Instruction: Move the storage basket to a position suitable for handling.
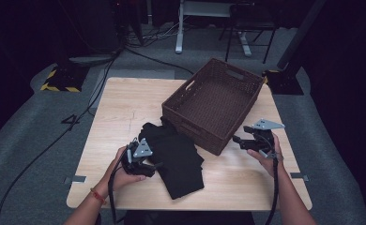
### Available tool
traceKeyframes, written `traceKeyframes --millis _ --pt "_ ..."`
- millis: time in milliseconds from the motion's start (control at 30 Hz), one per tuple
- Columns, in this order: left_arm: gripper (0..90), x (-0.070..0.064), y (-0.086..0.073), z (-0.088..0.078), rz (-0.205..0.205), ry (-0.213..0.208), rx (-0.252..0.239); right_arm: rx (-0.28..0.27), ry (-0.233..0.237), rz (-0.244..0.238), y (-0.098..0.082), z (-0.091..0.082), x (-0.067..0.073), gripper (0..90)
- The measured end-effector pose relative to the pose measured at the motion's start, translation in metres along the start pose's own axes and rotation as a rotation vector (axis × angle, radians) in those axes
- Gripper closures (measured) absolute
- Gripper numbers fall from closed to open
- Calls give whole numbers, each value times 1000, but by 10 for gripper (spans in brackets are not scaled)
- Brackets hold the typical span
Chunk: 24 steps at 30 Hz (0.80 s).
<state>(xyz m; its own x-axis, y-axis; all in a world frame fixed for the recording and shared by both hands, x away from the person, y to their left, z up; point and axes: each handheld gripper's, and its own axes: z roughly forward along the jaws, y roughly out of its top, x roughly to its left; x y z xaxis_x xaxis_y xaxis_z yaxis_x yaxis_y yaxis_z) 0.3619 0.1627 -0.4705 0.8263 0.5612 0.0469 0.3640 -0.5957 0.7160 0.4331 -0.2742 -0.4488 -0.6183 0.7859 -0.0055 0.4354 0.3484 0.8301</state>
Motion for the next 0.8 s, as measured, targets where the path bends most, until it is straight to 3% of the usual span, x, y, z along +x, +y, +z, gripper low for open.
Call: traceKeyframes --millis 67,100,133,200,267,467,633,800 --pt "266 1 -1 6 9 -7 10 0 10 0 1 3 -1 309" --pt "260 0 -2 10 6 -12 17 0 44 -10 4 9 0 308" --pt "253 -1 -3 18 9 -32 33 1 48 -20 5 11 1 316" --pt "239 -3 -4 22 22 -32 45 0 52 -36 7 12 2 311" --pt "237 -7 -4 24 26 -39 40 11 72 -52 13 19 3 289" --pt "236 -15 -5 26 28 -58 42 21 74 -88 24 31 18 295" --pt "234 -28 -4 26 49 -73 52 27 75 -97 36 46 31 314" --pt "231 -50 0 28 68 -94 58 34 68 -110 47 59 40 315"
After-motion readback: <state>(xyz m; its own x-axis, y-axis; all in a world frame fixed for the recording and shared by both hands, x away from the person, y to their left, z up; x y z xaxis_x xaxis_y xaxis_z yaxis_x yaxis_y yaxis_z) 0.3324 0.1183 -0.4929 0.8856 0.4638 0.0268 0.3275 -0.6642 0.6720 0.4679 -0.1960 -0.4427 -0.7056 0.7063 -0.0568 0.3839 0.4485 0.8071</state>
